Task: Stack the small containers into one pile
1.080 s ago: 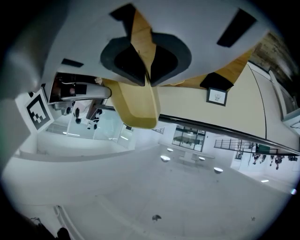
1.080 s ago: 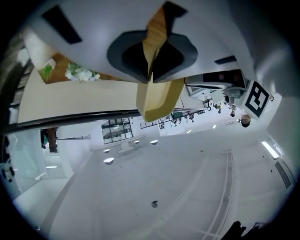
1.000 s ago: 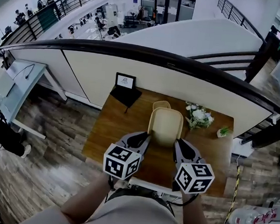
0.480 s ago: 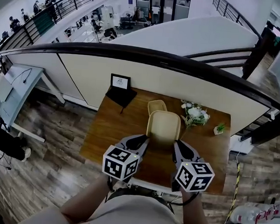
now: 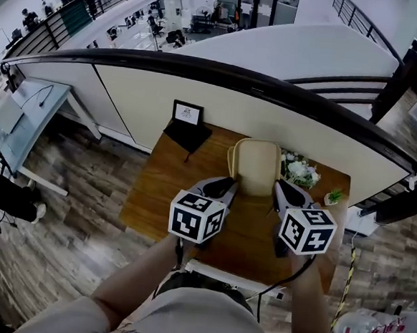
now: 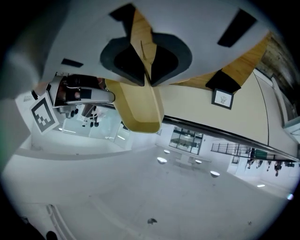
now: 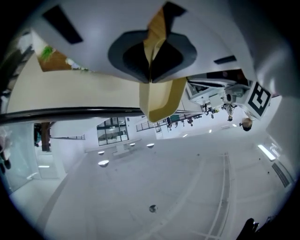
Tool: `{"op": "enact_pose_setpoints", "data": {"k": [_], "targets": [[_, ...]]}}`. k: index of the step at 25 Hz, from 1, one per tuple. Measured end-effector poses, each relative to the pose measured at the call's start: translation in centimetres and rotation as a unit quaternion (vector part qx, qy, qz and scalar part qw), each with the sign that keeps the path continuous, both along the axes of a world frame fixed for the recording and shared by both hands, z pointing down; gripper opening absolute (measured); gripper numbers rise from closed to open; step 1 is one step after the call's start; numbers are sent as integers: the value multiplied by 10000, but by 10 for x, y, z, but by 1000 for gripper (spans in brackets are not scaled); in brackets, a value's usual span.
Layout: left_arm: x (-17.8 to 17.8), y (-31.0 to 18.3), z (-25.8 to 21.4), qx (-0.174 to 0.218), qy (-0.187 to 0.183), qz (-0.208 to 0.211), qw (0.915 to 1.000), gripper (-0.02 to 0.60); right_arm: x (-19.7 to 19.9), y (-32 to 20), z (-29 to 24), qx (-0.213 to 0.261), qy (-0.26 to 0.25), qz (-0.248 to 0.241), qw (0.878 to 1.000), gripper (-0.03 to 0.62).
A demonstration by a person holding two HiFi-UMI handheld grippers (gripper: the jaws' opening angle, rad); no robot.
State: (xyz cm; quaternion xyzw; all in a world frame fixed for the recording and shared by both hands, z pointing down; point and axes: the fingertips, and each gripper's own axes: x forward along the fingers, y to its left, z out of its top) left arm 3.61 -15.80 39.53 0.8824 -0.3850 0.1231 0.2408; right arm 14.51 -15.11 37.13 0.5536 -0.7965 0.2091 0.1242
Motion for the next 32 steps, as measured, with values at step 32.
{"op": "enact_pose_setpoints", "data": {"k": [32], "targets": [[13, -137, 221, -2166, 149, -922, 9718, 40, 15, -170, 244, -2133, 138, 164, 9768, 21]]}}
